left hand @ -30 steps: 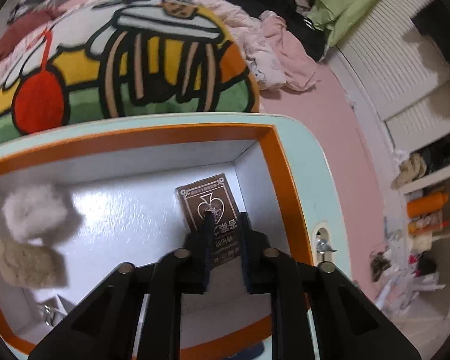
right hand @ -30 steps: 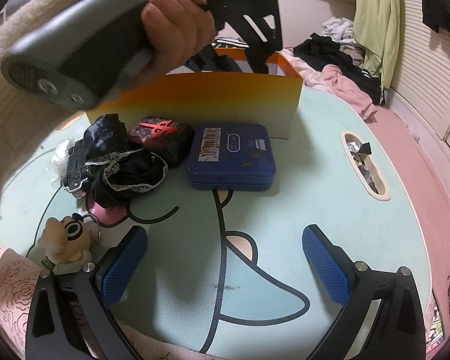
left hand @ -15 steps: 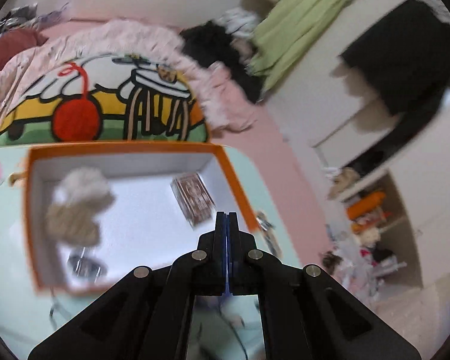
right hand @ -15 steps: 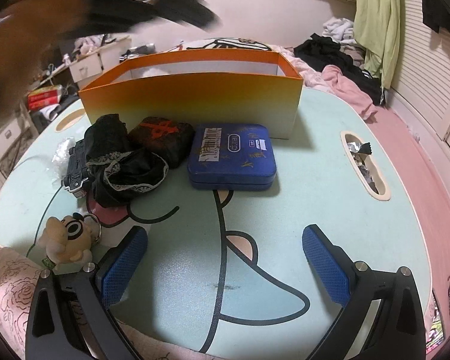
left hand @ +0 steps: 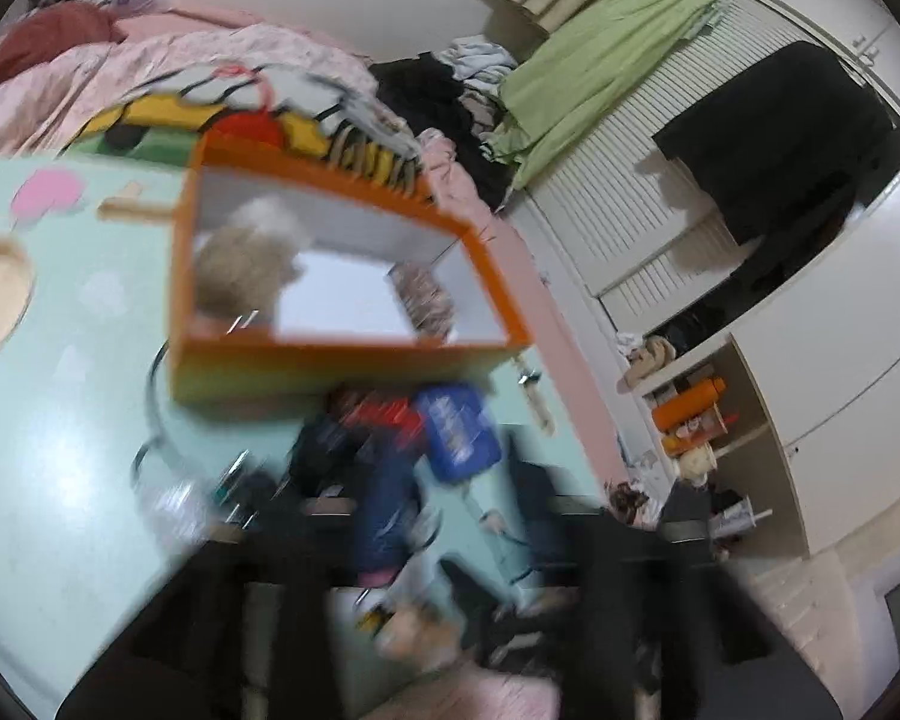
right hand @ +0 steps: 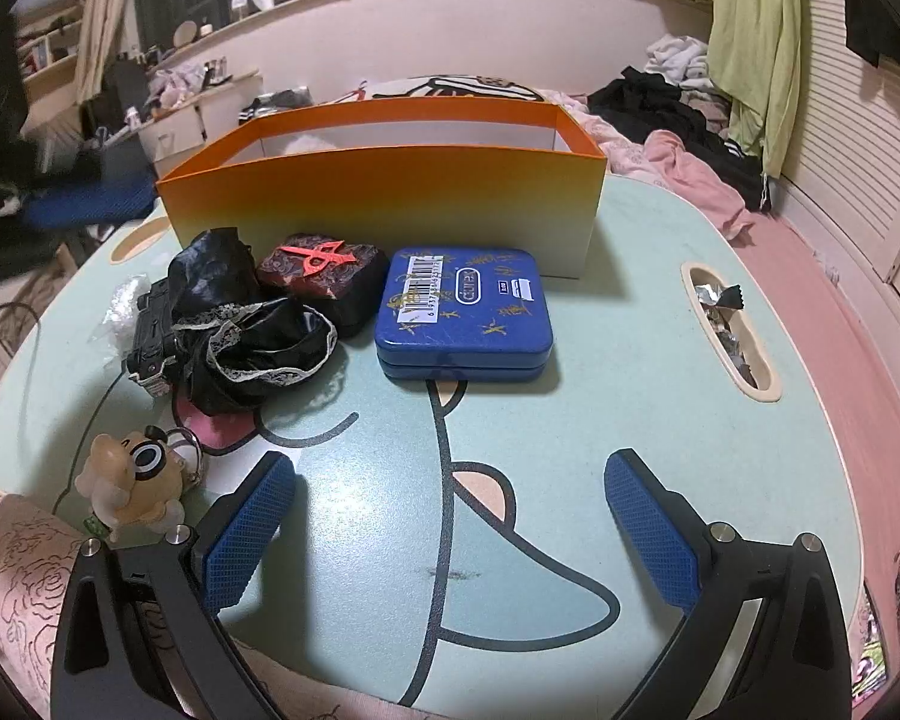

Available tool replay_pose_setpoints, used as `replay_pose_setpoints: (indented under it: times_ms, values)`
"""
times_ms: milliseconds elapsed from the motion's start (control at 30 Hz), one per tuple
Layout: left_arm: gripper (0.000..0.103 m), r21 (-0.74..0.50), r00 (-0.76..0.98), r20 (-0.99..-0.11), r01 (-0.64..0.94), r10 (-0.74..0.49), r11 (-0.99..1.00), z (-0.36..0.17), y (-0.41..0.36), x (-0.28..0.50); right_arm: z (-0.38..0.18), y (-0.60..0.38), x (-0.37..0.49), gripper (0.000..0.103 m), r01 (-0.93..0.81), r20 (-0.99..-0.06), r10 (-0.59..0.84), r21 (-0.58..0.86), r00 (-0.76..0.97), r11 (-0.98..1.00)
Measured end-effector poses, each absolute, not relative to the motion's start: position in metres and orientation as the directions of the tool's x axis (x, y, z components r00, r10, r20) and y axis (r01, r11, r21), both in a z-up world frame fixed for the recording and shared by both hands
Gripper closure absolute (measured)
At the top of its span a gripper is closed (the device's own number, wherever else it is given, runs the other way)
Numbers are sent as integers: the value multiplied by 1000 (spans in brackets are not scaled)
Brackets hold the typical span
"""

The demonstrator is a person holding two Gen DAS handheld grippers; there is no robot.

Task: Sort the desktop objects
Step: 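Lift the brown card box out and carry it toward the table, left gripper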

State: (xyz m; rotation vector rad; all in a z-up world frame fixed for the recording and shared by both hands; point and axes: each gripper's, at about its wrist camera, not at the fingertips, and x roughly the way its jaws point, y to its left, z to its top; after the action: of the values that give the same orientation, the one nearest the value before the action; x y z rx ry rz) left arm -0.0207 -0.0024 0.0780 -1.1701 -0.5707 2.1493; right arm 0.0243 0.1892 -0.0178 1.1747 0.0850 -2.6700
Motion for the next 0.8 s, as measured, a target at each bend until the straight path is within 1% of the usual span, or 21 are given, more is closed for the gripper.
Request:
replay_pose_setpoints:
  times_ms: [33, 67, 133, 200, 233, 267, 300, 333, 433, 467, 500, 533, 567, 600, 633, 700, 767, 800]
  values:
    - [26, -613, -416, -590, -327, 692, -719, 88, 12, -33, -18, 190, 25, 0, 226, -734, -180, 37, -655, -973]
    - [24, -603, -421, -602, -318, 679, -732, 92, 20, -42, -18, 190, 25, 0, 226, -734, -180, 37, -655, -973]
    - [24, -550, -411, -681, -261, 607, -794, 93, 47, -72, -18, 190, 25, 0, 226, -734, -180, 38, -655, -973]
    - [24, -457, -365, -790, -185, 493, -870, 82, 78, -108, -18, 189, 24, 0, 227, -733, -181, 38, -655, -973]
    - [25, -401, -316, -847, -150, 428, -904, 71, 98, -129, -18, 188, 24, 0, 227, -733, -182, 38, -656, -973]
    - [32, -369, -289, -873, -137, 394, -919, 62, 109, -141, -18, 189, 24, 0, 227, -733, -181, 38, -655, -973]
    - [35, -334, -266, -896, -121, 355, -935, 53, 120, -151, -18, 188, 24, 0, 227, -733, -182, 39, -656, -973]
    - [36, -290, -243, -920, -107, 308, -951, 44, 132, -162, -18, 188, 24, 0, 227, -733, -182, 38, -656, -973]
    - [36, -224, -187, -953, -87, 237, -971, 18, 158, -186, -18, 187, 24, 0, 227, -732, -182, 38, -656, -973]
    - [36, -206, -184, -959, -79, 217, -975, 14, 161, -189, -18, 187, 24, 0, 228, -732, -183, 39, -656, -973]
    - [39, -172, -226, -956, -77, 185, -982, 15, 164, -190, -18, 187, 23, 0, 229, -733, -185, 41, -654, -973]
    - [43, -148, -233, -959, -75, 162, -986, 14, 166, -191, -18, 187, 23, 0, 230, -732, -187, 43, -655, -972]
    - [55, -129, -247, -958, -89, 148, -988, 15, 167, -189, -17, 187, 22, 0, 230, -733, -189, 45, -654, -972]
    - [61, -96, -247, -962, -105, 119, -990, 15, 169, -187, -17, 186, 22, 0, 231, -732, -190, 46, -655, -972]
    - [61, -47, -264, -961, -142, 84, -989, 15, 170, -182, -17, 187, 22, 0, 231, -732, -189, 45, -654, -972]
    - [62, -20, -283, -956, -182, 72, -983, 15, 166, -175, -17, 186, 21, 0, 231, -732, -189, 44, -655, -972]
    - [62, -45, -297, -949, -196, 104, -980, 18, 154, -170, -16, 186, 21, 0, 231, -731, -190, 45, -656, -972]
    - [62, -83, -303, -942, -199, 142, -977, 22, 144, -169, -16, 186, 21, 0, 231, -731, -189, 44, -656, -972]
